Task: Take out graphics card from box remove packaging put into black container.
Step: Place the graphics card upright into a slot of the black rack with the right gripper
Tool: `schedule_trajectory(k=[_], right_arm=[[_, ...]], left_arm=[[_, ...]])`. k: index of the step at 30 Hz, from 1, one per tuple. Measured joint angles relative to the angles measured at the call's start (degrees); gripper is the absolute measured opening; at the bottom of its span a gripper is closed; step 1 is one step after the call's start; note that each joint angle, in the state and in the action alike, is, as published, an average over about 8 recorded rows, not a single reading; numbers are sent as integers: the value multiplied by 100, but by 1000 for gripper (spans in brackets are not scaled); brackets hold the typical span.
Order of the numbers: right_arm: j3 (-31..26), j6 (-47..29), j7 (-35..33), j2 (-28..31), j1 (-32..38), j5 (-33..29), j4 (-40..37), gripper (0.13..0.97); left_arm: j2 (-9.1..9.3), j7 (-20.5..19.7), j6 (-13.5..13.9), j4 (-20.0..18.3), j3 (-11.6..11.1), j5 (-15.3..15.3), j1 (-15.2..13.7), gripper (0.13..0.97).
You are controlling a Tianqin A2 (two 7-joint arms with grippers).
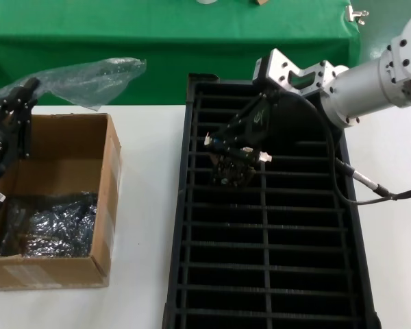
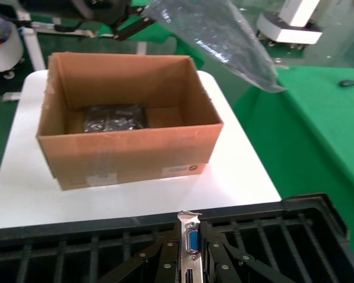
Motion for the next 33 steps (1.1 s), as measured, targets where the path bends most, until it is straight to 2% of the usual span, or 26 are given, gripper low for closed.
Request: schedule_trajectory(k=[21,30,33], right_arm=[[-88,-194,-685,-415,206,143,-765,200],[-82,-52,-372,-322,10,41,-222,226],[-53,25,-226,-241,-102,6,74,267]], left_arm=[[-59,19,127,134,6,18,-46,138],[-85,18,210,217,18,13,-93,138],[-78,-12,207,180,27,16,-92,138]])
